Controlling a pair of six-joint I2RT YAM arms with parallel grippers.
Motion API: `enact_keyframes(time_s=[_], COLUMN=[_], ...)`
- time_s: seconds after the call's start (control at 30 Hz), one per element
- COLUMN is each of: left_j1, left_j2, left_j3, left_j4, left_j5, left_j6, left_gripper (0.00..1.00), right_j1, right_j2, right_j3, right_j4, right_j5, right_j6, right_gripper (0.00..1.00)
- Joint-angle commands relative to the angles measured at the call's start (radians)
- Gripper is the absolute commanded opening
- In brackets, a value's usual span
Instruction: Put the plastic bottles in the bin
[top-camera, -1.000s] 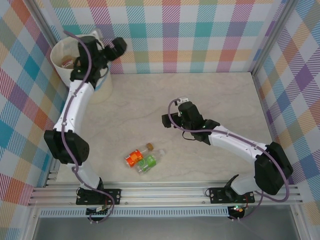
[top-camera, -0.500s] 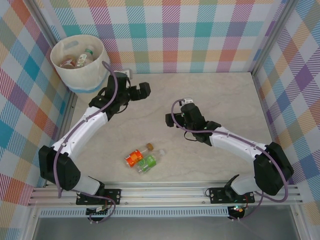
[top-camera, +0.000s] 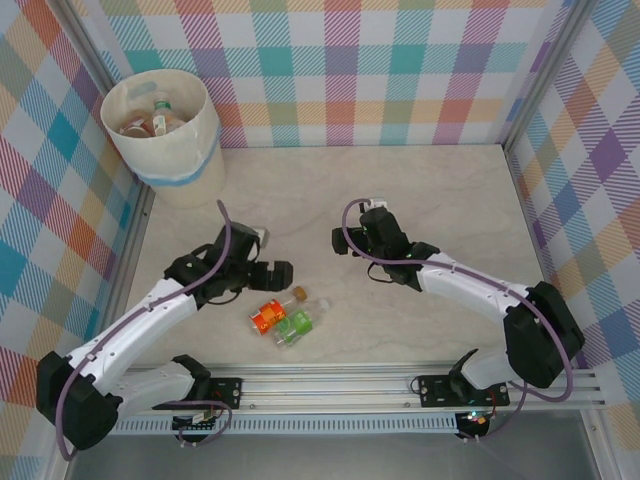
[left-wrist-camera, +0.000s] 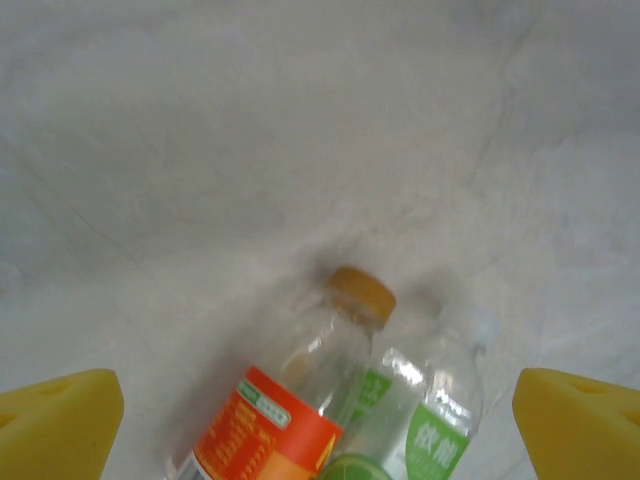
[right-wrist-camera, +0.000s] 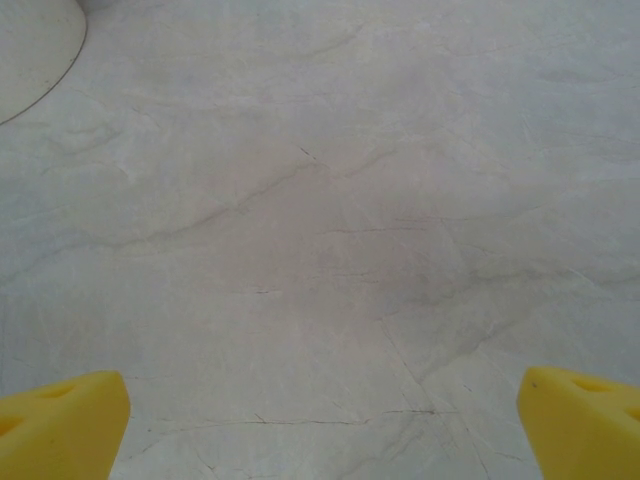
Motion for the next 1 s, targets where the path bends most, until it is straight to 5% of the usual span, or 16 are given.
enact_keyframes(time_s=[0.0, 0.4, 0.67, 0.97], left_j1=[-0.098, -0.344, -0.337, -0.226], left_j2=[0.029, 0.232, 0.332, 0.324], left_j3=[-0.022, -0.039, -0.027, -0.002], left_j4=[-0.063, -0.049, -0.048, -0.015], left_j5=[-0.051, -0.193, -0.429, -0.353], left_j6=[0.036, 0.119, 0.066, 0.127], left_gripper=[1.0, 1.0, 1.0, 1.0], right_j1=[-0.006, -0.006, -0.006, -0.006], right_j2=[0.018, 0.026, 0.051, 0.066], right_j3=[0.02, 0.023, 0.04, 0.063], right_j4=[-0.027, -0.072, -0.08, -0.091], right_j5=[0.019, 0.06, 0.068, 0.074], right_j6=[0.026, 0.047, 0.049, 0.054], right_gripper=[1.0, 1.0, 1.0, 1.0])
